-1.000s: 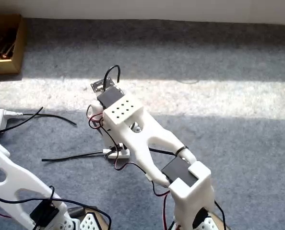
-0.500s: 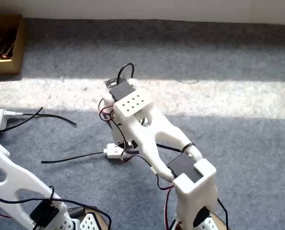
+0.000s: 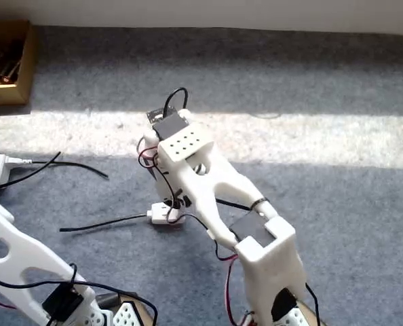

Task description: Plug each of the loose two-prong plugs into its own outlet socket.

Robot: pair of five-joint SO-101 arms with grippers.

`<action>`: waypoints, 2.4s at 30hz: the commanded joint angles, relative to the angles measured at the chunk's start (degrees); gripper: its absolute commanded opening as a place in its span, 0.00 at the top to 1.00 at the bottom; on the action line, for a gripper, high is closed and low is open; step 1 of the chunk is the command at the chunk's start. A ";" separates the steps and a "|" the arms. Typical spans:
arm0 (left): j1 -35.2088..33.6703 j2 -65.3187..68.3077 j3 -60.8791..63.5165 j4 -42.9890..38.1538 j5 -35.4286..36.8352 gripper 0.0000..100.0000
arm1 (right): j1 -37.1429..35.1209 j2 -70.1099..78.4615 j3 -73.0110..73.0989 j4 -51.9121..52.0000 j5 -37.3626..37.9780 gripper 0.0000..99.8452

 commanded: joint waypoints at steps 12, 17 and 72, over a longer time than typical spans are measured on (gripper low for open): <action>0.40 1.01 -2.95 -0.44 -0.35 0.33 | 1.45 17.80 -17.36 2.77 2.37 0.99; 0.57 1.98 -2.95 -0.44 -0.35 0.33 | 1.19 11.47 -17.10 2.86 1.85 0.89; 37.23 -110.90 128.92 -8.44 -32.35 0.34 | 50.42 -90.95 99.30 -50.33 25.67 0.72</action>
